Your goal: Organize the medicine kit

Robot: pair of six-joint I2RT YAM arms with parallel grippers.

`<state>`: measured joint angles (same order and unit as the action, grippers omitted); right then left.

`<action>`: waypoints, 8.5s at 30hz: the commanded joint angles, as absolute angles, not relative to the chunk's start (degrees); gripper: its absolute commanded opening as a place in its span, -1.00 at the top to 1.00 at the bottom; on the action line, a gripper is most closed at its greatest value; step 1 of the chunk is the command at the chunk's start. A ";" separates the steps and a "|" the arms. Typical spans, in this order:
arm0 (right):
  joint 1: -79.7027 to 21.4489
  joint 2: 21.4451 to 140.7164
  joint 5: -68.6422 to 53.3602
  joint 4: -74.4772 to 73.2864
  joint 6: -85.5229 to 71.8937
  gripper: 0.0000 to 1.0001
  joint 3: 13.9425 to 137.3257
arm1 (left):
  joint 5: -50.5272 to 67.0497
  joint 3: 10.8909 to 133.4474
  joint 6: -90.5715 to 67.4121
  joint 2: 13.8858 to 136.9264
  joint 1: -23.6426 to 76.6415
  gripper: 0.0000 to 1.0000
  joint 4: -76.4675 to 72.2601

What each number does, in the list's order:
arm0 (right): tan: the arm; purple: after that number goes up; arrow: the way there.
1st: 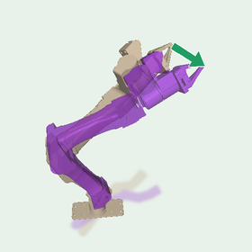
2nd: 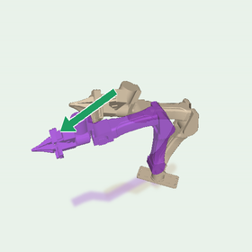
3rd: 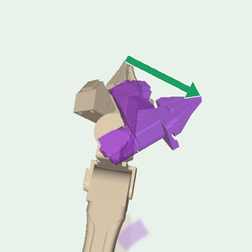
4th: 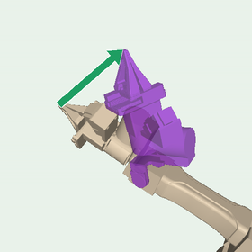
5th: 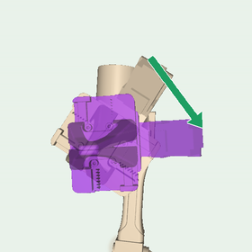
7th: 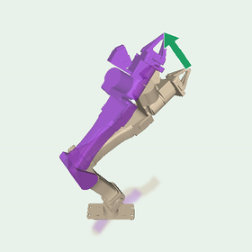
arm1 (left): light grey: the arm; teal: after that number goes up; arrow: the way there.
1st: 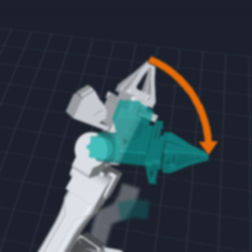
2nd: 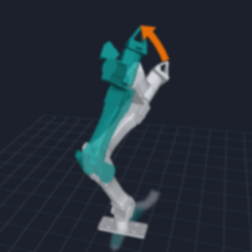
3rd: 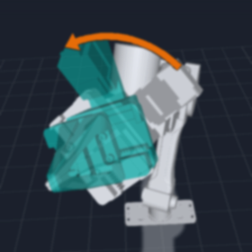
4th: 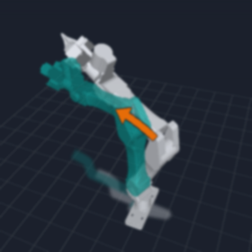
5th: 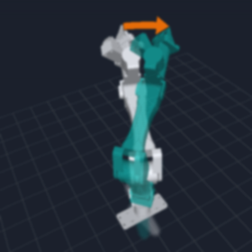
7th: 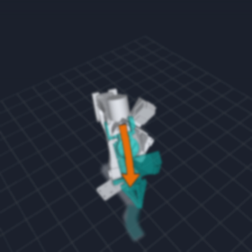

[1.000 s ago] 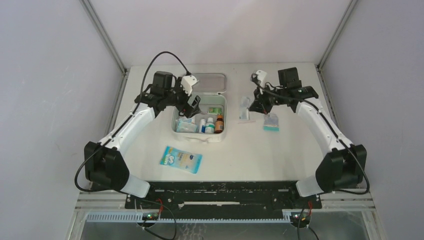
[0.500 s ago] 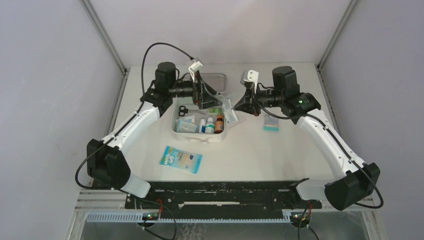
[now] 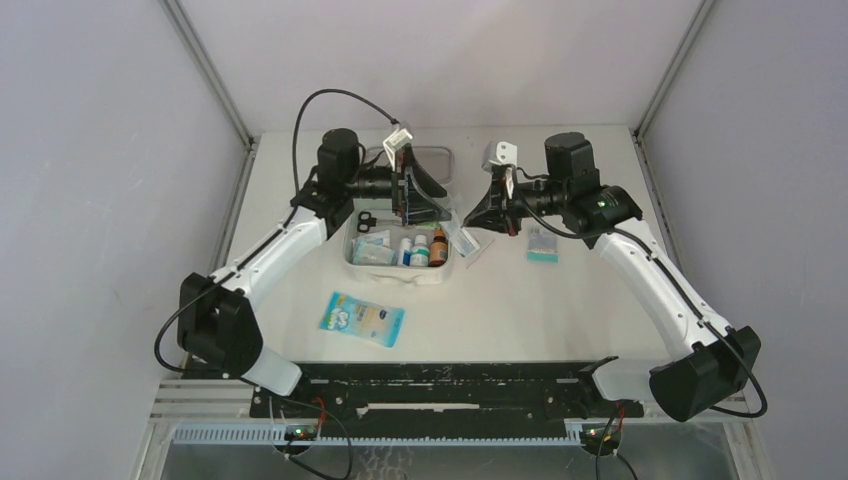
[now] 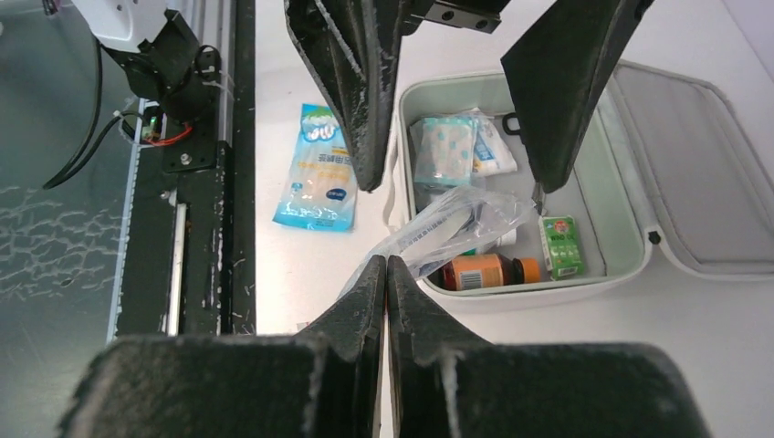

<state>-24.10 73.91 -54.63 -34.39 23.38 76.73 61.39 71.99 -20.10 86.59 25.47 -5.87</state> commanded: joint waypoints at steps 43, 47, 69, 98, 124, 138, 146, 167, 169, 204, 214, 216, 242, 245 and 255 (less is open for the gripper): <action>-20.38 69.30 -45.74 -37.97 26.65 0.00 75.56 | 40.34 73.59 6.00 86.63 12.16 0.84 35.51; -19.88 69.09 -44.92 -38.33 27.24 0.00 74.25 | 35.18 73.82 3.55 89.92 11.38 0.84 36.32; -15.30 69.76 -42.34 -38.06 29.50 0.03 67.51 | 33.63 74.12 3.00 100.97 8.22 0.61 47.25; -14.83 69.87 -34.49 -36.74 27.55 -0.01 64.80 | 17.74 73.15 9.75 87.99 10.54 -0.43 40.25; -11.66 73.39 -21.03 -34.90 23.57 -0.09 63.81 | 13.37 70.37 10.30 99.84 17.55 -0.47 36.31; -8.54 79.18 -9.71 -33.69 20.68 -0.49 63.81 | 17.93 70.43 10.11 100.31 17.53 -0.50 37.81; -4.34 87.01 -8.10 -34.53 19.08 -0.48 66.14 | 17.49 70.36 11.03 95.13 17.58 -0.53 36.28; 1.97 108.09 -15.56 -41.23 13.24 -0.02 77.79 | 7.68 64.06 14.74 74.60 16.84 -0.99 24.93; 1.85 109.19 -16.00 -41.44 13.18 0.02 78.16 | 7.87 64.16 14.69 74.12 16.42 -0.99 24.83; -4.25 96.09 -33.44 -41.68 20.37 1.00 78.14 | 34.39 67.75 7.91 74.68 11.84 -0.99 23.29; -17.40 85.81 -36.08 -36.62 24.43 1.00 78.22 | 51.50 73.92 -0.86 81.36 14.93 -0.98 19.71; -20.53 84.64 -35.25 -36.84 26.87 1.00 78.22 | 52.79 75.79 -2.61 82.75 16.12 -0.97 19.68; -35.12 80.14 -26.07 -39.19 34.24 1.00 77.98 | 56.89 84.91 -10.83 96.04 26.59 0.09 31.14; -35.16 80.32 -25.79 -39.28 34.64 1.00 78.02 | 56.73 84.90 -10.46 96.32 26.68 0.25 31.78; -35.22 80.43 -24.74 -39.81 34.31 0.60 78.05 | 55.39 84.60 -9.98 96.16 26.20 0.63 32.34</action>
<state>-34.92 81.43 -25.45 -40.34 34.00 77.21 55.68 81.62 -10.94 96.47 26.50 32.40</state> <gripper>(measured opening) 0.126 0.216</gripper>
